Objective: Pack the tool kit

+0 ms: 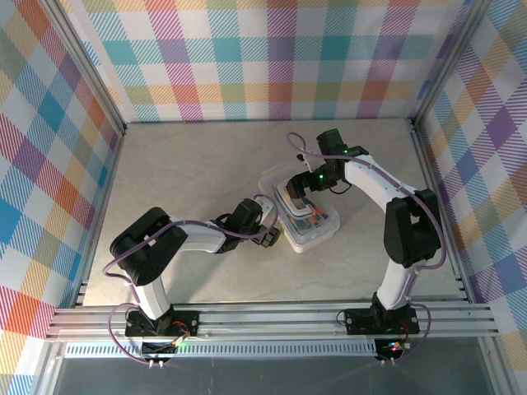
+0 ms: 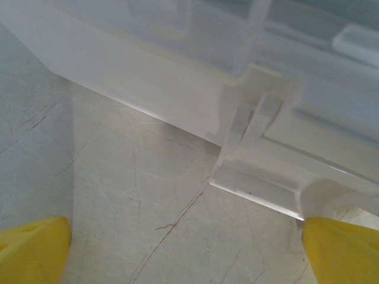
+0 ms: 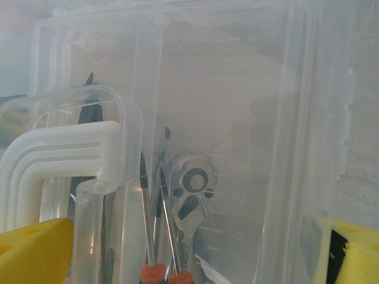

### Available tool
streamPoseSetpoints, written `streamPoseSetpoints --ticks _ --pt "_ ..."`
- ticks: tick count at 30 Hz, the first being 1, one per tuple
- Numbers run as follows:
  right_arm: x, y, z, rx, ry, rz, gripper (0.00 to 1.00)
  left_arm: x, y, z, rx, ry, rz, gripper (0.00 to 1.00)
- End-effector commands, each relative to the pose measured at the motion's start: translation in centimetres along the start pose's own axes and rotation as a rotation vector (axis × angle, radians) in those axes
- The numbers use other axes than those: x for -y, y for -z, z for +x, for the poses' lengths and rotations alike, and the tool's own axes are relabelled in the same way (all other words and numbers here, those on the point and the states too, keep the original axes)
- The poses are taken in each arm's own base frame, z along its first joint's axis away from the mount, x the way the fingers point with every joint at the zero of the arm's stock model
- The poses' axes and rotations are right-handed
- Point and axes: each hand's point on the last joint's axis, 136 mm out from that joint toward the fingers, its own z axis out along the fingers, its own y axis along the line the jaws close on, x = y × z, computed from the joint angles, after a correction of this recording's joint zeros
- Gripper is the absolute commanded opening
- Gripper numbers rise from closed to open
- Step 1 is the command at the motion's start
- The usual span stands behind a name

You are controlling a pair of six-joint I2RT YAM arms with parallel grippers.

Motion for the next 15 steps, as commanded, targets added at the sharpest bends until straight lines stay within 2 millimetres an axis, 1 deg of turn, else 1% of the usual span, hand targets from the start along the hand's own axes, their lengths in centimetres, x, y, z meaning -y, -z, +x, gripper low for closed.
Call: streamPoseSetpoints --ticks 1,5,10,13,15 --pt "0.9 -2.8 5.0 -0.185 -0.039 0.019 0.99 5.8 0.8 3.0 -0.115 -0.068 0.232 1.0" --pt "0.9 -2.7 5.3 -0.19 -0.038 0.022 0.99 6.1 1.6 3.8 -0.132 -0.077 0.233 1.0" --pt "0.9 -2.8 5.3 -0.188 -0.044 0.019 0.99 5.7 2.3 4.1 -0.133 -0.064 0.21 1.0" --pt "0.7 -2.9 5.2 -0.184 -0.047 0.012 0.99 4.8 1.9 4.4 -0.138 -0.056 0.159 1.0" --pt "0.7 -2.7 5.3 -0.181 -0.046 0.012 0.99 3.3 1.1 4.7 -0.158 -0.04 0.067 1.0"
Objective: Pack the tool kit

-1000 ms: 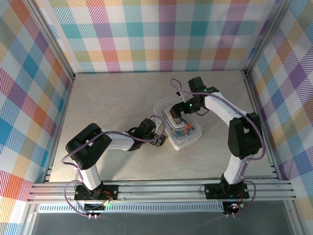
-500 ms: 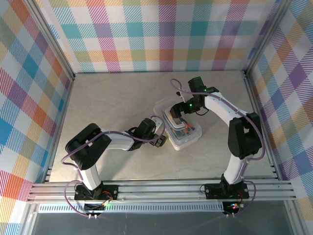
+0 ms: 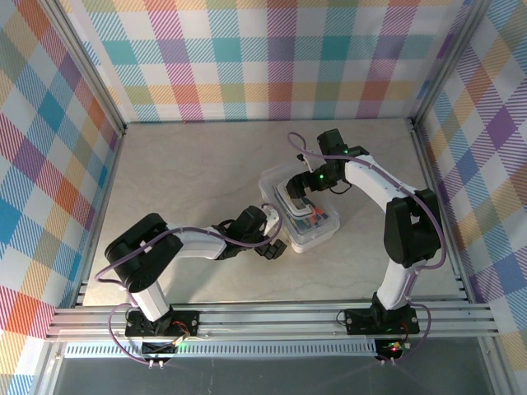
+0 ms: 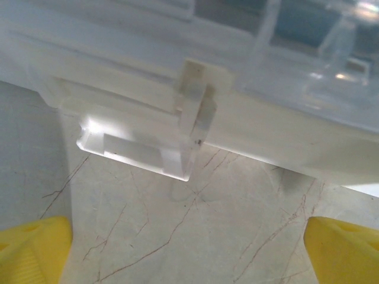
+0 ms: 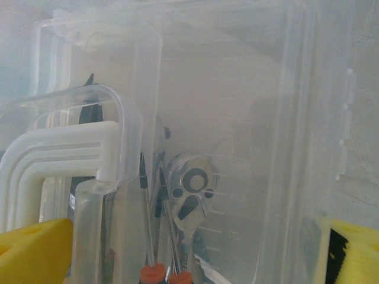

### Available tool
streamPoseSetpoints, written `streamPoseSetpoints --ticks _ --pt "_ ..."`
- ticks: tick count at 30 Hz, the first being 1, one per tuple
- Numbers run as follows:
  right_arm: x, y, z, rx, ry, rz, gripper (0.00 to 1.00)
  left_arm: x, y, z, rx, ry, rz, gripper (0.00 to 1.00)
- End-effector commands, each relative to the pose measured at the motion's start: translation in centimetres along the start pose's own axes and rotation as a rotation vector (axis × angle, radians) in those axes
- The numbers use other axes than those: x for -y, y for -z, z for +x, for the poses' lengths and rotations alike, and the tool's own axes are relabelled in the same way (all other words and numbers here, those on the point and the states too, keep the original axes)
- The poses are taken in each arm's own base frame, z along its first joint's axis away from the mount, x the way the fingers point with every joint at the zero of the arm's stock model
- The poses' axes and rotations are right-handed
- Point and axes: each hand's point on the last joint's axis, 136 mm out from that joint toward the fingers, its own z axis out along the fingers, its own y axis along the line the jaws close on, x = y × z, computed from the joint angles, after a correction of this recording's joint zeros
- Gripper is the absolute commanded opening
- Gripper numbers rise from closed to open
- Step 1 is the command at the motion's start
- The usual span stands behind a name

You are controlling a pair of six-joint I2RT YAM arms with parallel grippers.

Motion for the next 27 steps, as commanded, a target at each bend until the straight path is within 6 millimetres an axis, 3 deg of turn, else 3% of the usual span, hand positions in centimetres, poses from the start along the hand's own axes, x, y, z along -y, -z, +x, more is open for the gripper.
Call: streamPoseSetpoints --ticks 1,7,13,27 --pt "0.7 -2.6 5.2 -0.182 -0.043 0.018 0.99 -1.1 -0.8 3.5 -0.124 0.028 -0.079 1.0" --pt "0.6 -2.4 5.5 -0.187 -0.037 0.021 0.99 -4.0 -2.2 3.1 -0.14 0.082 -0.257 1.0" --pt "0.6 -2.3 5.7 -0.189 -0.035 0.02 0.99 -5.9 -2.2 2.4 -0.136 0.133 -0.353 1.0" --pt "0.4 -2.6 5.9 -0.196 -0.038 0.003 0.99 -9.0 -0.9 1.5 -0.059 0.262 -0.371 1.0"
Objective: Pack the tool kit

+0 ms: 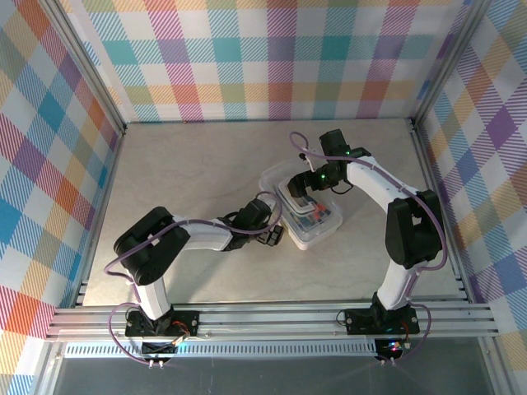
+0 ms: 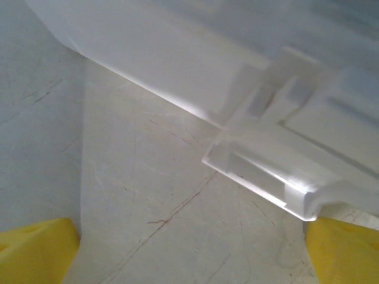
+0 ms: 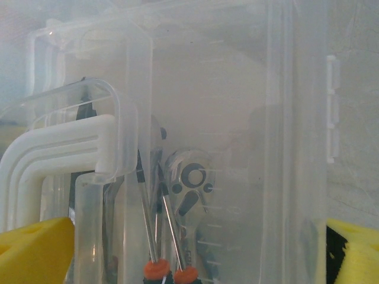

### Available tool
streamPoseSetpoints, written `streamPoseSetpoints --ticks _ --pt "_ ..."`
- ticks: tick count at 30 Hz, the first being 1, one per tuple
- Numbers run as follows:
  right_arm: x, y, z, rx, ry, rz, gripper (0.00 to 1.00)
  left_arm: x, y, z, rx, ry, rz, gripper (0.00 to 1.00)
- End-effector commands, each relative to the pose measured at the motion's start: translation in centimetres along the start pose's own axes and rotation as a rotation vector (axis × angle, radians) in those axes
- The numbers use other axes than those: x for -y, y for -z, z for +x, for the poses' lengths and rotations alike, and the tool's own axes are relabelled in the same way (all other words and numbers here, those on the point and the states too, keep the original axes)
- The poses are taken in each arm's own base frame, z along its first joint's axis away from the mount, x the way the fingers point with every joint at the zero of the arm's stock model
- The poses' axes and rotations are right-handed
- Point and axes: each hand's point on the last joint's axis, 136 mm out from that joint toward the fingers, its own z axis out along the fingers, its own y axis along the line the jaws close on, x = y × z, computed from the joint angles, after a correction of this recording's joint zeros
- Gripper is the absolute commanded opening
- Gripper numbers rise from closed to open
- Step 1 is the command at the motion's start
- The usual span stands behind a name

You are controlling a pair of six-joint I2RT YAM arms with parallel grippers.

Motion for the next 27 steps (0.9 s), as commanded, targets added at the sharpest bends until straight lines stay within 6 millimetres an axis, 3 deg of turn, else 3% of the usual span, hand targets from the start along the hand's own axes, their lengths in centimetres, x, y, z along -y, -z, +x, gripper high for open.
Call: streamPoseSetpoints --ticks 1,9,27 --pt "-0.2 -2.5 6.3 -0.23 -0.035 -0.008 0.99 -4.2 -0.9 1.7 -0.037 0.066 -0.145 1.0" --pt "-0.2 -2.4 6.4 -0.233 -0.032 -0.01 0.99 -4.0 -0.4 0.7 -0.012 0.056 -0.133 1.0" --pt "-0.5 -3.1 6.8 -0.235 -0.049 -0.041 0.99 -4.5 5.0 -2.7 0.082 0.054 -0.137 1.0"
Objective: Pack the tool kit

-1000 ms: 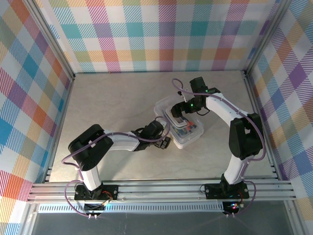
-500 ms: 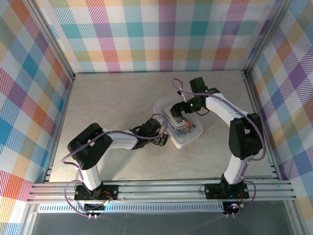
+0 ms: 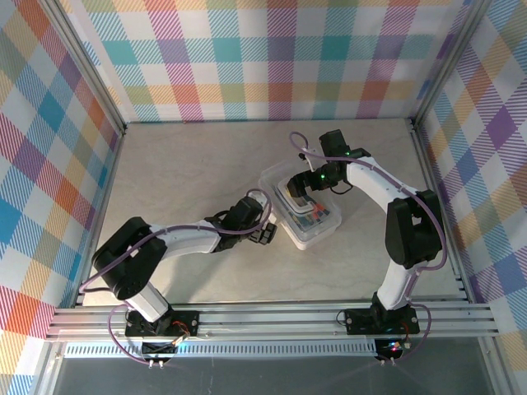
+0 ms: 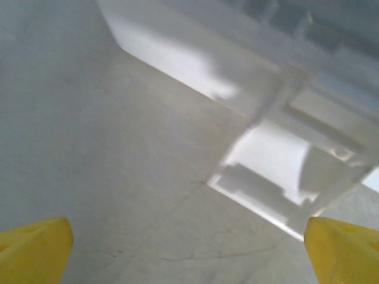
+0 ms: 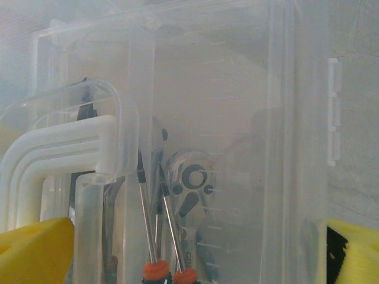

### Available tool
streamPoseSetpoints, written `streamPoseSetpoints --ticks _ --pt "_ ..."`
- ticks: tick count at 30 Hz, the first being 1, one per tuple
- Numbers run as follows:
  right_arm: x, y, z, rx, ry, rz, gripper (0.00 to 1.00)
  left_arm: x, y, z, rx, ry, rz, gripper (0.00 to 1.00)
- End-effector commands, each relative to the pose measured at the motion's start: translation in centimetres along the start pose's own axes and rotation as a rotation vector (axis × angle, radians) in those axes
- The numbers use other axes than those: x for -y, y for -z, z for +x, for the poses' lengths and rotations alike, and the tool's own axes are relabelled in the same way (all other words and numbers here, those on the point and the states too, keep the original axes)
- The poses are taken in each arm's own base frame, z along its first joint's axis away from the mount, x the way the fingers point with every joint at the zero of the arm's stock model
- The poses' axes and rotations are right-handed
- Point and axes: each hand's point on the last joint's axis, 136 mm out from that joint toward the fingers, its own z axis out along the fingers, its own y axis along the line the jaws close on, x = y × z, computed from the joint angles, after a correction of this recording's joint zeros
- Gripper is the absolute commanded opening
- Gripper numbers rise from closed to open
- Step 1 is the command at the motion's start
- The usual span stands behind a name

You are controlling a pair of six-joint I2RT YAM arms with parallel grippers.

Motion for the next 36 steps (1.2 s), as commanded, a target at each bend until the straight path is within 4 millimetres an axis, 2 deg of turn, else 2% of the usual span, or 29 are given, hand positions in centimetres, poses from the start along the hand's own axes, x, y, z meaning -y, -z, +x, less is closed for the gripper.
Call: streamPoseSetpoints --ticks 1,10,14,19,24,36 --pt "-0.4 -2.9 6.8 -0.238 -0.05 -0.032 0.99 -2.6 1.0 -2.2 0.069 0.042 -0.094 1.0" --pt "-0.5 -2.9 7.0 -0.24 -0.05 -0.036 0.99 -2.0 1.2 -3.4 0.091 0.034 -0.07 1.0" --pt "-0.5 -2.9 7.1 -0.243 -0.047 -0.033 0.99 -0.5 1.8 -2.4 0.099 -0.025 0.034 1.0" --pt "-0.5 -3.1 7.2 -0.244 -0.049 -0.039 0.99 0.8 2.0 0.0 0.062 -0.123 0.11 1.0" --pt "-0.6 -3.2 7.0 -0.242 -0.053 -0.045 0.99 1.2 1.1 1.2 0.042 -0.155 0.107 1.0" --pt "-0.5 -3.2 7.0 -0.252 -0.051 -0.042 0.99 4.9 -1.9 1.4 0.023 -0.201 0.166 1.0"
